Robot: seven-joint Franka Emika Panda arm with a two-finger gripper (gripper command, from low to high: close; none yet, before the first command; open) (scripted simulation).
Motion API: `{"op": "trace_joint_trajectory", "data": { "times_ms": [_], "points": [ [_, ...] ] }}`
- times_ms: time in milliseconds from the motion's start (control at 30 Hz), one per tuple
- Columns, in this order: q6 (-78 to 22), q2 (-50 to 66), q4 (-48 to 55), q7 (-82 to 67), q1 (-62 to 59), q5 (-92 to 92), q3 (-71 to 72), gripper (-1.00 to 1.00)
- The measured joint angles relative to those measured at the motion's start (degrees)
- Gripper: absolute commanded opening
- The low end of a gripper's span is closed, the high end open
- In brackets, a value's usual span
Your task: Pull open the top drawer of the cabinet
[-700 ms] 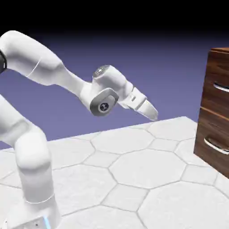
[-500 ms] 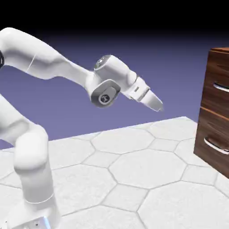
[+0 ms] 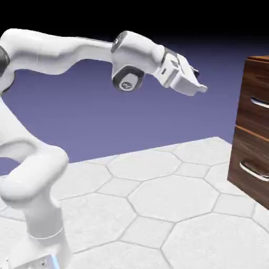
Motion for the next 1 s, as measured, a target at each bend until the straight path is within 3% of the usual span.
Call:
{"op": "trace_joint_trajectory", "data": {
  "times_ms": [1000],
  "points": [
    [-7.8, -7.0, 34.8, -12.7, -58.9, 74.8, 50.5, 0.00]
  ]
}}
